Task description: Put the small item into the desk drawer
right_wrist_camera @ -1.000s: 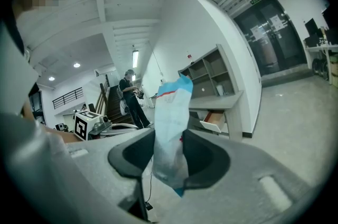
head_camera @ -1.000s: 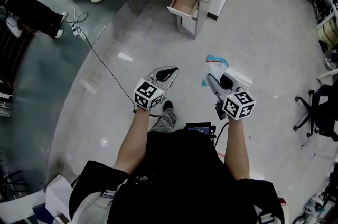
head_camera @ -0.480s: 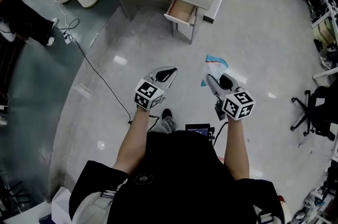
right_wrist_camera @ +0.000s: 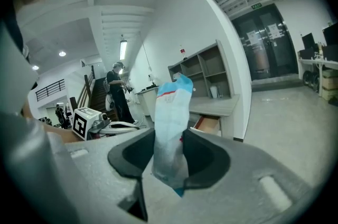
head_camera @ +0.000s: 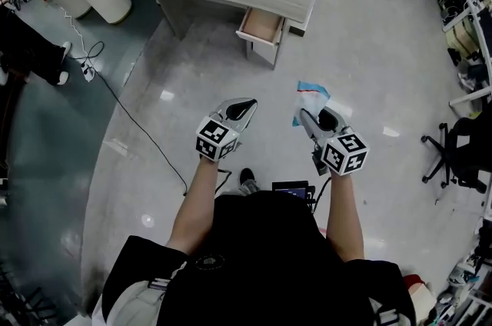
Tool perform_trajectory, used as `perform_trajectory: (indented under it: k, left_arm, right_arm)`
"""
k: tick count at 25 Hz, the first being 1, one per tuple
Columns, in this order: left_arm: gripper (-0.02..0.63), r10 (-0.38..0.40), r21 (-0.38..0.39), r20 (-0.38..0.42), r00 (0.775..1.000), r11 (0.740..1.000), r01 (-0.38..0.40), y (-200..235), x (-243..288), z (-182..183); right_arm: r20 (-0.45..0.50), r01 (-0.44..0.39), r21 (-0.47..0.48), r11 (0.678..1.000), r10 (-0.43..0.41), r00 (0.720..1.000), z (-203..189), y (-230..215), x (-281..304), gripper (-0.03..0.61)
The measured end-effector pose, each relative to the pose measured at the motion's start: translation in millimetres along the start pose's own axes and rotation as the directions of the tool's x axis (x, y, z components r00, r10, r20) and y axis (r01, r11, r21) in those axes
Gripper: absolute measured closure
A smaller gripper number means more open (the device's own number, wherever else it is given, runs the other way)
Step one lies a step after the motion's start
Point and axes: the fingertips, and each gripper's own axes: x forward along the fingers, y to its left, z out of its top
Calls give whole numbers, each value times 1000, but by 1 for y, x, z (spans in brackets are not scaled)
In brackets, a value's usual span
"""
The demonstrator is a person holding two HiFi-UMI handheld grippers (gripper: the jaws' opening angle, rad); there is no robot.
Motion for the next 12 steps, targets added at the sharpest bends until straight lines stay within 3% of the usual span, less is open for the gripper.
perform_trajectory:
  k: [12]
  left_arm:
    - [612,-19,-34,8,1000,999,19,10,5,-6]
  right_arm:
    - [-17,-8,4,1000,8,1000,0,3,13,416]
